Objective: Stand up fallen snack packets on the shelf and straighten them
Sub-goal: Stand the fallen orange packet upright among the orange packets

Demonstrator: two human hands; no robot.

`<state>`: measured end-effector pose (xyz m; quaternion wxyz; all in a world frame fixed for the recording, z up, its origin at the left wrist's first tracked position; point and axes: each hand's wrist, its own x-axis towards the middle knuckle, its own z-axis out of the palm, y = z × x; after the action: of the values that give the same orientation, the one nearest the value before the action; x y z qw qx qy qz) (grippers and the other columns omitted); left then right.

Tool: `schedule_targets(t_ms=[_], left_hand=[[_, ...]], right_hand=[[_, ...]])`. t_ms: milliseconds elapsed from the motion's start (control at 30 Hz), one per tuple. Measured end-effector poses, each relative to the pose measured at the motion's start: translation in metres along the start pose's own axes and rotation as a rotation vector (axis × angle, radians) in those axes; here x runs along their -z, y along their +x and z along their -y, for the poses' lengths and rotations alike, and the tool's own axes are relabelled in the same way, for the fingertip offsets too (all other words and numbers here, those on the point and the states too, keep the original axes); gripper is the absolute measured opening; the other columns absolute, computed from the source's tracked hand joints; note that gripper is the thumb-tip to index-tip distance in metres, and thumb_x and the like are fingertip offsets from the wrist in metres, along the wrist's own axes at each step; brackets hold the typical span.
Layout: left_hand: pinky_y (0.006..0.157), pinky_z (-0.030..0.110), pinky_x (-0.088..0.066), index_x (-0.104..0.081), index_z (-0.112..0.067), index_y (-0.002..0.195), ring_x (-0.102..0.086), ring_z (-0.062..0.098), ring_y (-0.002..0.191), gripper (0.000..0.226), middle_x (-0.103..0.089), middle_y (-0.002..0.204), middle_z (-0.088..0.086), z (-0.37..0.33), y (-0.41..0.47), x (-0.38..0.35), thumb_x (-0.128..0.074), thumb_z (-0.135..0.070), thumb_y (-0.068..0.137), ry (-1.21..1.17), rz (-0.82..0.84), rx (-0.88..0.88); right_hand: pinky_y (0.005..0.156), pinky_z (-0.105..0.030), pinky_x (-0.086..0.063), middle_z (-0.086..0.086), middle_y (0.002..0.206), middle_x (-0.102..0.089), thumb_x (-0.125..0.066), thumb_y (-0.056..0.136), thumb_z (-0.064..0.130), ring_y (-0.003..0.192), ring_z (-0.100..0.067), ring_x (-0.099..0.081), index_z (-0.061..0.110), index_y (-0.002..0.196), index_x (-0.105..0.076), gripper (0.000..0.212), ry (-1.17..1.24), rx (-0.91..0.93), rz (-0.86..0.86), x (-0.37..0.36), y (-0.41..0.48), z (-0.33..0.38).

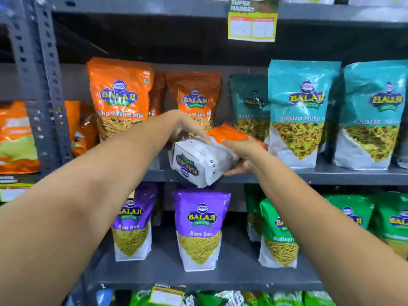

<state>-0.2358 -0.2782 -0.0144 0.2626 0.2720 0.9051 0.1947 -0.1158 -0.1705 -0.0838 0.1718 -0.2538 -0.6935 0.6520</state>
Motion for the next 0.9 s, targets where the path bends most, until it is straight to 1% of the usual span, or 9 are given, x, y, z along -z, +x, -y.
schedule_targets(t_ms=[67, 167, 267, 400, 467, 533, 667, 767, 900], left_hand=[[0.071, 0.035, -0.058, -0.051, -0.010, 0.131, -0.062, 0.026, 0.109, 0.089, -0.055, 0.134, 0.013, 0.007, 0.002, 0.001, -0.085, -0.038, 0.054, -0.063, 0.053, -0.027], [0.091, 0.045, -0.053, -0.061, -0.010, 0.115, -0.061, 0.027, 0.113, 0.066, -0.056, 0.135, 0.012, 0.014, -0.004, 0.002, -0.087, -0.027, 0.057, -0.175, 0.024, -0.128], [0.098, 0.051, -0.048, -0.062, -0.009, 0.109, -0.058, 0.030, 0.118, 0.045, -0.059, 0.131, 0.014, 0.023, -0.010, 0.006, -0.082, -0.017, 0.069, -0.313, -0.092, -0.261], [0.092, 0.049, -0.053, -0.045, -0.016, 0.131, -0.062, 0.026, 0.109, 0.104, -0.061, 0.125, 0.007, 0.041, -0.012, 0.014, -0.094, -0.029, 0.040, -0.481, -0.380, -0.409], [0.099, 0.043, -0.049, -0.042, -0.017, 0.133, -0.056, 0.025, 0.117, 0.107, -0.057, 0.133, 0.006, 0.047, -0.009, 0.014, -0.094, -0.032, 0.041, -0.515, -0.533, -0.464], [0.101, 0.038, -0.045, -0.039, -0.016, 0.135, -0.051, 0.026, 0.123, 0.107, -0.053, 0.138, 0.005, 0.057, -0.004, 0.003, -0.093, -0.035, 0.045, -0.483, -0.651, -0.475], [0.091, 0.033, -0.042, -0.039, -0.014, 0.132, -0.049, 0.028, 0.124, 0.093, -0.052, 0.139, 0.009, 0.077, 0.018, -0.026, -0.088, -0.040, 0.057, -0.500, -0.799, -0.501], [0.086, 0.031, -0.039, -0.039, -0.013, 0.128, -0.050, 0.029, 0.121, 0.088, -0.051, 0.136, 0.010, 0.078, 0.022, -0.026, -0.086, -0.041, 0.059, -0.476, -0.833, -0.524], [0.065, 0.031, -0.036, -0.044, -0.015, 0.089, -0.049, 0.021, 0.081, 0.059, -0.052, 0.089, 0.002, 0.081, 0.020, -0.027, -0.082, -0.050, 0.059, -0.153, -1.196, -0.510]], right_hand=[[0.053, -0.050, -0.055, -0.011, 0.083, -0.057, -0.063, 0.088, 0.014, 0.061, -0.025, -0.055, 0.014, 0.086, -0.051, 0.012, 0.016, 0.067, -0.045, -0.006, -0.002, -0.005], [0.034, -0.045, -0.052, -0.011, 0.087, -0.061, -0.074, 0.071, 0.003, 0.069, -0.028, -0.061, 0.022, 0.090, -0.058, 0.031, 0.082, 0.242, -0.213, -0.009, 0.005, -0.009], [0.049, -0.039, -0.056, -0.011, 0.108, -0.068, -0.083, 0.052, 0.015, 0.086, -0.027, -0.065, 0.033, 0.076, -0.064, 0.035, -0.019, 0.465, -0.308, -0.005, 0.012, -0.001], [0.071, -0.037, -0.058, 0.006, 0.101, -0.066, -0.082, 0.057, 0.025, 0.089, -0.020, -0.065, 0.040, 0.090, -0.057, 0.044, -0.237, 0.732, -0.286, -0.004, 0.007, 0.021], [0.073, -0.020, -0.051, 0.010, 0.101, -0.060, -0.078, 0.070, 0.013, 0.087, -0.009, -0.060, 0.025, 0.107, -0.054, 0.046, -0.282, 0.821, -0.236, -0.006, 0.009, 0.026], [0.079, -0.020, -0.048, 0.005, 0.108, -0.058, -0.075, 0.075, 0.010, 0.093, -0.011, -0.057, 0.016, 0.114, -0.049, 0.047, -0.333, 0.876, -0.209, -0.011, 0.015, 0.021], [0.078, -0.031, -0.052, 0.001, 0.110, -0.055, -0.073, 0.078, 0.009, 0.089, -0.015, -0.055, 0.016, 0.112, -0.043, 0.046, -0.306, 0.899, -0.216, -0.023, 0.037, -0.006], [0.085, -0.033, -0.048, 0.002, 0.118, -0.044, -0.076, 0.076, 0.013, 0.104, -0.014, -0.051, 0.019, 0.117, -0.033, 0.059, -0.163, 0.888, -0.249, -0.027, 0.043, -0.008], [0.093, -0.034, -0.046, -0.004, 0.130, -0.050, -0.063, 0.087, 0.038, 0.110, -0.020, -0.054, 0.012, 0.131, -0.041, 0.056, 0.116, 0.562, -0.157, -0.026, 0.051, -0.015]])
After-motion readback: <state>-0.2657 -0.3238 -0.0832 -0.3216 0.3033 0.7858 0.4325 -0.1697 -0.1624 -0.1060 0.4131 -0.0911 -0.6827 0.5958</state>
